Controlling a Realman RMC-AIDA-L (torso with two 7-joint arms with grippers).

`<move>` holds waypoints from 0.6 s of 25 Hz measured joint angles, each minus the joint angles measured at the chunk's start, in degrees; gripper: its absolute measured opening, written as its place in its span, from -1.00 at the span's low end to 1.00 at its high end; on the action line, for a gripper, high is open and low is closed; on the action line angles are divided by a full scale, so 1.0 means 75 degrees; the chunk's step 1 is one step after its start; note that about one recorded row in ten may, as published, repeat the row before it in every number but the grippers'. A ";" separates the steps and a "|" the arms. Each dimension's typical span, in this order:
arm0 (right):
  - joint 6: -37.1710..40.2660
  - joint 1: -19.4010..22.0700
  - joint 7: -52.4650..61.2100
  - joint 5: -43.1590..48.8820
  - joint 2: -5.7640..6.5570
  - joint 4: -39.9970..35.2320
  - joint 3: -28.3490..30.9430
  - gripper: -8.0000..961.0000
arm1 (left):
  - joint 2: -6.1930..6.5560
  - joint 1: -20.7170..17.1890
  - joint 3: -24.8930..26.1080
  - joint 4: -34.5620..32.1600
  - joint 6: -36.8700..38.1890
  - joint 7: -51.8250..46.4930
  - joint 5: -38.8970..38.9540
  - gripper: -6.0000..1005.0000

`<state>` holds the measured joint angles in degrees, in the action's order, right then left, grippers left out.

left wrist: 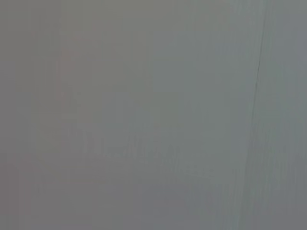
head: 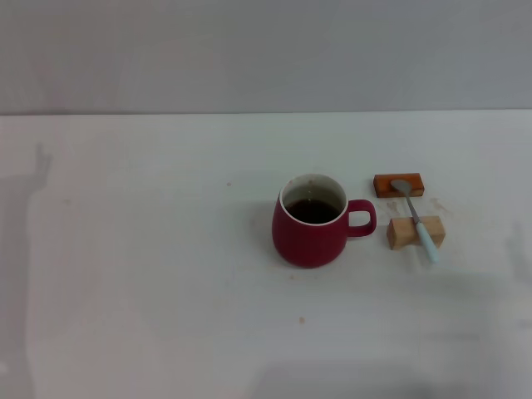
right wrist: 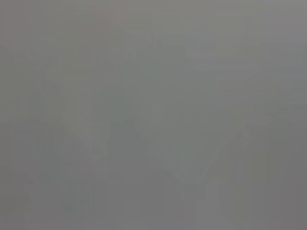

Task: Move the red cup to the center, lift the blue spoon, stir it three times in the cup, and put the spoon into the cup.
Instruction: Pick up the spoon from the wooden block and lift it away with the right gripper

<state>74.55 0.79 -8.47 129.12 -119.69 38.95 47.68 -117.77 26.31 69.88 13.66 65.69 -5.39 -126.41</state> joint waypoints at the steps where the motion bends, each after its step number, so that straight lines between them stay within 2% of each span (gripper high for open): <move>1: 0.0001 0.0026 -0.0038 -0.0161 0.0009 0.0048 -0.0318 0.51 | -0.0001 0.0019 0.0000 -0.0032 -0.0011 0.0002 0.0004 0.55; 2: 0.0025 0.0019 -0.0067 -0.0448 0.0028 0.0084 -0.0883 0.51 | -0.0001 0.0077 0.0000 -0.0114 -0.0021 0.0008 0.0000 0.57; 3: 0.0025 0.0019 -0.0067 -0.0448 0.0028 0.0084 -0.0883 0.51 | -0.0001 0.0077 0.0000 -0.0114 -0.0021 0.0008 0.0000 0.59; 4: 0.0060 -0.0006 -0.0071 -0.0698 0.0035 0.0084 -0.1391 0.51 | -0.0001 0.0143 0.0000 -0.0216 -0.0025 0.0014 -0.0006 0.61; 7: 0.0097 -0.0013 -0.0076 -0.0824 0.0034 0.0073 -0.1855 0.51 | -0.0001 0.0169 -0.0001 -0.0271 -0.0029 0.0015 -0.0006 0.67; 10: 0.0094 -0.0012 -0.0077 -0.0828 0.0031 0.0060 -0.1987 0.51 | 0.0000 0.0169 -0.0001 -0.0274 -0.0029 0.0019 -0.0015 0.73; 15: 0.0074 -0.0021 -0.0080 -0.0894 0.0007 -0.0011 -0.2330 0.51 | 0.0016 0.0119 0.0000 -0.0301 0.0005 0.0027 -0.0017 0.72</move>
<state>75.10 0.64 -9.07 122.41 -119.63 38.87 30.21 -117.65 27.20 69.87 11.41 65.72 -5.18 -126.54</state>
